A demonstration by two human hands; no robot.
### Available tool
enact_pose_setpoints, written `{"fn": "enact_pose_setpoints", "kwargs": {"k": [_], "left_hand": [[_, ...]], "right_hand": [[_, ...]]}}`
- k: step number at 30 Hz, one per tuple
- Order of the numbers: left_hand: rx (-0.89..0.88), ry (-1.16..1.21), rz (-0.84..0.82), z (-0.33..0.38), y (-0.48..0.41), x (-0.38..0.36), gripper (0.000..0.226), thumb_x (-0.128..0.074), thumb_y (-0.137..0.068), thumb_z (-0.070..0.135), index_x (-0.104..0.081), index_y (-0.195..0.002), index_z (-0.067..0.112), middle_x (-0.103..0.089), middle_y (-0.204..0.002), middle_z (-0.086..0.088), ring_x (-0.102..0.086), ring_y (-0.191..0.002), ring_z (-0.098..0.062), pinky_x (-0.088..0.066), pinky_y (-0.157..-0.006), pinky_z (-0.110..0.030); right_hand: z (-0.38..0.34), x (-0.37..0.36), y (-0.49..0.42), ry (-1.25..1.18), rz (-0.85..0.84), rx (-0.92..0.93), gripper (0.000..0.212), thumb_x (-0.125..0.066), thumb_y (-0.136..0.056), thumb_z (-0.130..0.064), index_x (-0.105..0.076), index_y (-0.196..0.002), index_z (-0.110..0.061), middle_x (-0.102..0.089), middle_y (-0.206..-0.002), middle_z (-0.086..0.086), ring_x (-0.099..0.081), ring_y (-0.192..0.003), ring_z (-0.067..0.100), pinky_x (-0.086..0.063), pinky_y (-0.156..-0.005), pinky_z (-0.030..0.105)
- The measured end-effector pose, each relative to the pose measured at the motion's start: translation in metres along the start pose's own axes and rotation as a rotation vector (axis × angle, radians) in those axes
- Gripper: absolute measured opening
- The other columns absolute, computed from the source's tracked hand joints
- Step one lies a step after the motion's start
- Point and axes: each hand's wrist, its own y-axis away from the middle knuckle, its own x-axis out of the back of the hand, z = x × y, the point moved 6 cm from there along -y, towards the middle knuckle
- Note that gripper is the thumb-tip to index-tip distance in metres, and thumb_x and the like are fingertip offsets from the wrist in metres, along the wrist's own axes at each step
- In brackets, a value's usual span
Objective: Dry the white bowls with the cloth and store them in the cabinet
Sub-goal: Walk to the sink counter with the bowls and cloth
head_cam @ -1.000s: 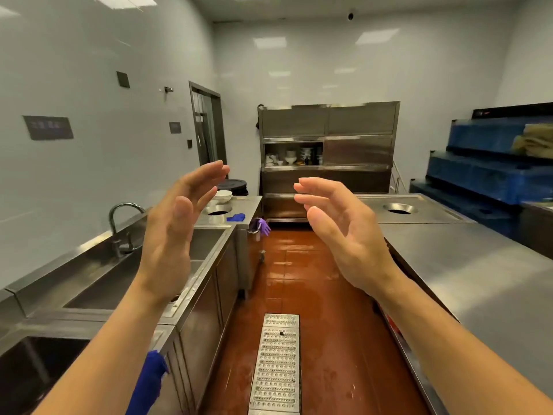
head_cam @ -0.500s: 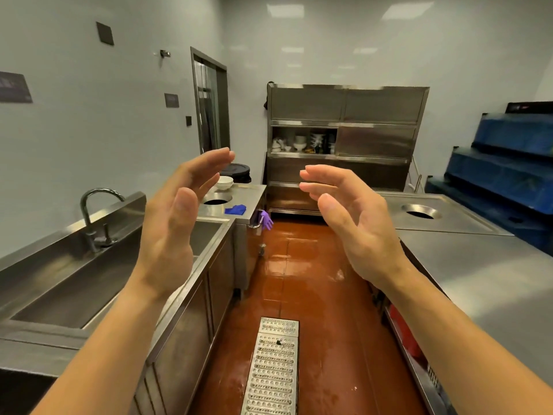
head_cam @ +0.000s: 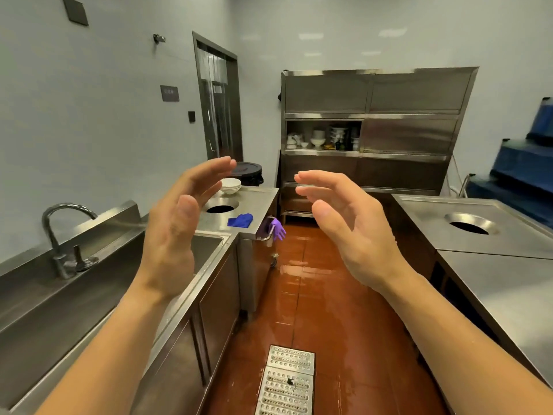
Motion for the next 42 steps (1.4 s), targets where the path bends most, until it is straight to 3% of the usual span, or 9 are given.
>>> {"fn": "enact_pose_setpoints", "kwargs": {"k": [5, 20, 27, 34, 42], "left_hand": [[0.001, -0.042, 0.048, -0.071, -0.066, -0.014, 0.064, -0.041, -0.096, 0.079, -0.064, -0.138, 0.037, -0.065, -0.146, 0.004, -0.053, -0.144, -0.029, -0.039, -0.12, -0.051], [0.023, -0.132, 0.102, -0.338, -0.207, -0.032, 0.064, -0.038, -0.096, 0.08, -0.062, -0.139, 0.039, -0.065, -0.146, 0.009, -0.055, -0.144, -0.025, -0.042, -0.119, -0.043], [-0.015, -0.121, 0.127, -0.467, -0.304, -0.024, 0.065, -0.041, -0.093, 0.081, -0.065, -0.137, 0.04, -0.066, -0.144, 0.008, -0.054, -0.144, -0.028, -0.039, -0.121, -0.051], [0.018, -0.166, 0.107, -0.586, -0.379, -0.044, 0.066, -0.04, -0.091, 0.084, -0.065, -0.136, 0.043, -0.067, -0.143, 0.012, -0.055, -0.144, -0.026, -0.039, -0.121, -0.054], [0.084, -0.289, 0.202, -0.708, -0.446, -0.076, 0.066, -0.041, -0.093, 0.082, -0.065, -0.136, 0.039, -0.066, -0.144, 0.005, -0.057, -0.141, -0.031, -0.04, -0.119, -0.059]], "right_hand": [[0.078, 0.013, -0.084, -0.08, -0.036, 0.024, 0.045, -0.051, -0.092, -0.054, -0.056, -0.133, -0.035, -0.065, -0.132, -0.014, -0.061, -0.125, 0.003, -0.053, -0.104, 0.03], [0.313, -0.02, -0.277, -0.121, -0.106, 0.081, 0.052, -0.05, -0.092, -0.05, -0.058, -0.136, -0.022, -0.066, -0.135, -0.006, -0.062, -0.125, 0.009, -0.053, -0.104, 0.031], [0.424, -0.036, -0.394, -0.159, -0.106, 0.118, 0.047, -0.053, -0.095, -0.047, -0.058, -0.135, -0.023, -0.066, -0.134, -0.007, -0.063, -0.125, 0.012, -0.052, -0.105, 0.036], [0.55, -0.043, -0.481, -0.219, -0.117, 0.118, 0.05, -0.053, -0.096, -0.042, -0.059, -0.136, -0.013, -0.067, -0.132, -0.002, -0.063, -0.125, 0.014, -0.051, -0.105, 0.032], [0.69, -0.057, -0.588, -0.358, -0.247, 0.118, 0.054, -0.052, -0.093, -0.045, -0.06, -0.136, -0.012, -0.067, -0.133, -0.001, -0.063, -0.125, 0.015, -0.052, -0.105, 0.039]]}}
